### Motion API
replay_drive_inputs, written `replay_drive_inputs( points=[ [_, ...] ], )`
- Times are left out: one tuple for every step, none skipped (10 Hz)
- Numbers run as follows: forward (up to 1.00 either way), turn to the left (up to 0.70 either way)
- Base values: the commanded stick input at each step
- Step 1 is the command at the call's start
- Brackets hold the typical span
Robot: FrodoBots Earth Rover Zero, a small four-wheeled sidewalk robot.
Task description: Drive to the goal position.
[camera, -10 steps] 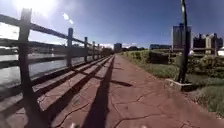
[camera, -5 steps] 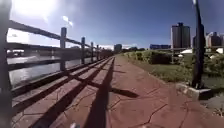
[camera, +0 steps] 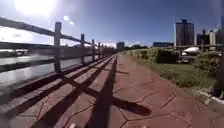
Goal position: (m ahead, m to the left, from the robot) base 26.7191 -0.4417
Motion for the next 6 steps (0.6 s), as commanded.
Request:
replay_drive_inputs(
  points=[
    [0.85, -0.04],
    [0.85, -0.2],
    [0.85, -0.24],
    [0.85, -0.05],
    [0.85, 0.0],
    [0.85, 0.0]
  ],
)
